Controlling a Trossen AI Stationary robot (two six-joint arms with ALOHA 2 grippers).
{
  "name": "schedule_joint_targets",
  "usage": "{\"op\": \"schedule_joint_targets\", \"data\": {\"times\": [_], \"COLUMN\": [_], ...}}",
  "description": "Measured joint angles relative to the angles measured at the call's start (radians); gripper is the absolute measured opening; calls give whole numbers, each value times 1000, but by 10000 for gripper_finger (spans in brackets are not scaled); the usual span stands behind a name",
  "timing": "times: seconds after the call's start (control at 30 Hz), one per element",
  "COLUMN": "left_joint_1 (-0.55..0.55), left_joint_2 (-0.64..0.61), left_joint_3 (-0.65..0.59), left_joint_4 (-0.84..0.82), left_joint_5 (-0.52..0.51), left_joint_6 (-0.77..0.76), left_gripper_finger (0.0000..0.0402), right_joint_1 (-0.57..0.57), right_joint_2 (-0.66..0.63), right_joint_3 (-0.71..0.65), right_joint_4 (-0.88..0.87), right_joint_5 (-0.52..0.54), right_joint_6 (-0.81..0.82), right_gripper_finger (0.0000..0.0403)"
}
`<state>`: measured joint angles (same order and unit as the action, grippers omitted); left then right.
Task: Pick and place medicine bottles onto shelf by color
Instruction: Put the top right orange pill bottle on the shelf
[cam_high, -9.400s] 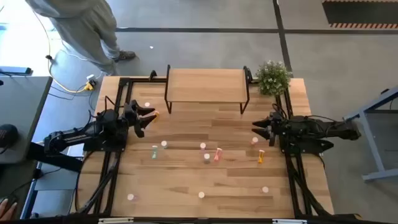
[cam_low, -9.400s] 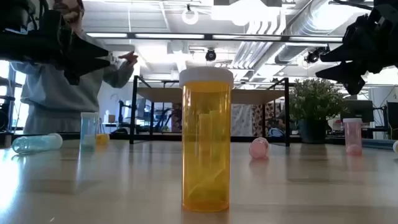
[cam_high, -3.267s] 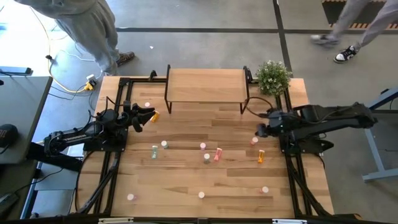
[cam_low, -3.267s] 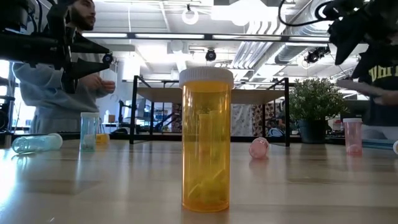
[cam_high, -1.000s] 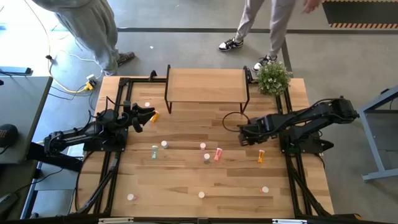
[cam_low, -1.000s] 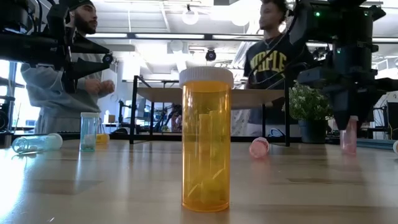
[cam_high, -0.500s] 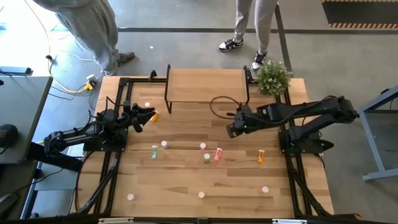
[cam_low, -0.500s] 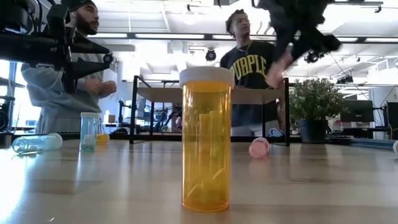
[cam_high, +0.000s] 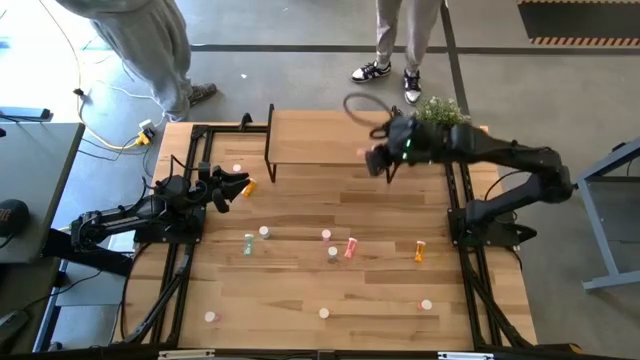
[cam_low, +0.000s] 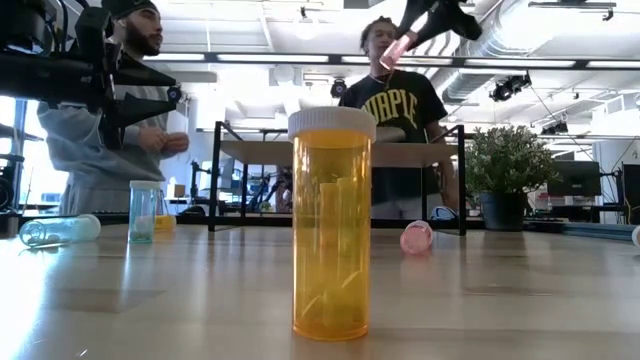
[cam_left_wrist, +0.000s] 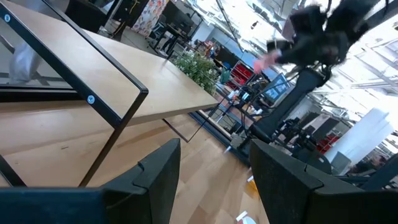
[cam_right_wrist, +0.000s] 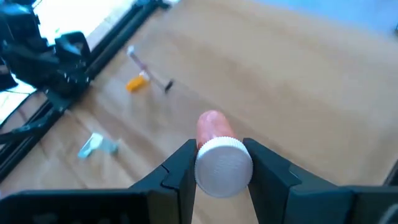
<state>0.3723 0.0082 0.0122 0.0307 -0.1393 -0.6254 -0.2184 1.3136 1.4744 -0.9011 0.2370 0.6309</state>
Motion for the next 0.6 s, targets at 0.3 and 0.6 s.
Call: {"op": "schedule_joint_targets", "data": {"times": [0.3,0.6], "left_joint_1": [0,0], "left_joint_2": [0,0], "left_joint_3": [0,0], "left_joint_4": [0,0], "left_joint_5": [1,0], "left_joint_6": [-18,-30], "left_gripper_finger": [182,182], "right_joint_1": [-294,-452], "right_joint_2": [109,374], "right_joint_3": [265,625], "right_joint_4": [-142,-477], "right_joint_5": [-111,-141], "right_joint_6": [-391,-608], "right_gripper_finger": [108,108]}}
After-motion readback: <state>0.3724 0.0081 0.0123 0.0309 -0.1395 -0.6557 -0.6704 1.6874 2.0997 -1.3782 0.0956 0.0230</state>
